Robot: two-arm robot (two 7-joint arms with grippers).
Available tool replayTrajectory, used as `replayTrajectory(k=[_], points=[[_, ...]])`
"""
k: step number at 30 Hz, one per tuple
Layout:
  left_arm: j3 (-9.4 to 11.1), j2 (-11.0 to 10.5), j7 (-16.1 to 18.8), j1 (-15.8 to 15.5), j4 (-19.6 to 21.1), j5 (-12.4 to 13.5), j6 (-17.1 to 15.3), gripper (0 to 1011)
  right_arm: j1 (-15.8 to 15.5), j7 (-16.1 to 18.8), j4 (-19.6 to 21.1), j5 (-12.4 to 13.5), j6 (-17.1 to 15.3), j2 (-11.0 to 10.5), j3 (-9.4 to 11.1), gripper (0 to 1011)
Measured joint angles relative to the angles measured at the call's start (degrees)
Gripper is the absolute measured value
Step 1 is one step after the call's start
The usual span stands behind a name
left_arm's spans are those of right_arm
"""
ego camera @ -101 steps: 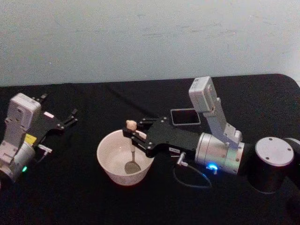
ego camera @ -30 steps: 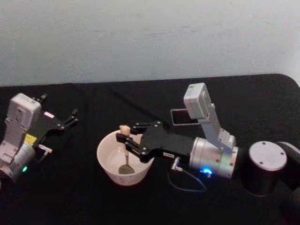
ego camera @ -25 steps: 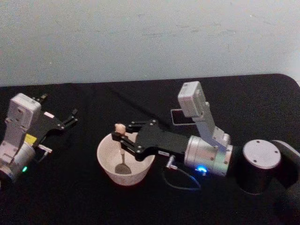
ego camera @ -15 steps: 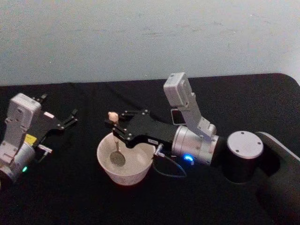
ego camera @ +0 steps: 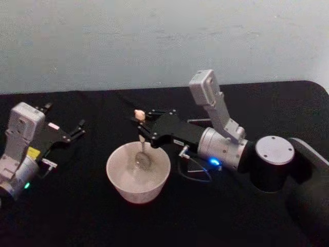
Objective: Pick up the stirring spoon with one hand, stir inside the cup, then place it back in its original position.
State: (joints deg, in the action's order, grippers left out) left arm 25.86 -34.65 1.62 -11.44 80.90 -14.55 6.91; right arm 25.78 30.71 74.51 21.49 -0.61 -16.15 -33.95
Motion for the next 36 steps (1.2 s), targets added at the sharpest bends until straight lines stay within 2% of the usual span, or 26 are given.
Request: replayTrajectory(k=[8,11,20,28,36], points=[[0.0,0.0,0.0,0.0,0.0,0.0,0.0,1002,-2.58,1.4,4.08,1.4,-1.0,-2.77,1.14,214],[0.0,0.0,0.0,0.0,0.0,0.0,0.0,1001,-4.22,2.37,6.84,2.65,-1.59,-4.51,1.52,214],[0.0,0.0,0.0,0.01,0.0,0.0,0.0,1002,-7.15,4.15,11.72,4.66,-2.47,-7.52,0.85,214],[0.0,0.0,0.0,0.0,0.0,0.0,0.0,1001,-7.35,4.91,13.12,5.42,-2.72,-7.69,-0.74,214],[0.0,0.0,0.0,0.0,0.0,0.0,0.0,1002,-5.58,4.38,11.93,5.31,-2.54,-5.83,-2.32,214]])
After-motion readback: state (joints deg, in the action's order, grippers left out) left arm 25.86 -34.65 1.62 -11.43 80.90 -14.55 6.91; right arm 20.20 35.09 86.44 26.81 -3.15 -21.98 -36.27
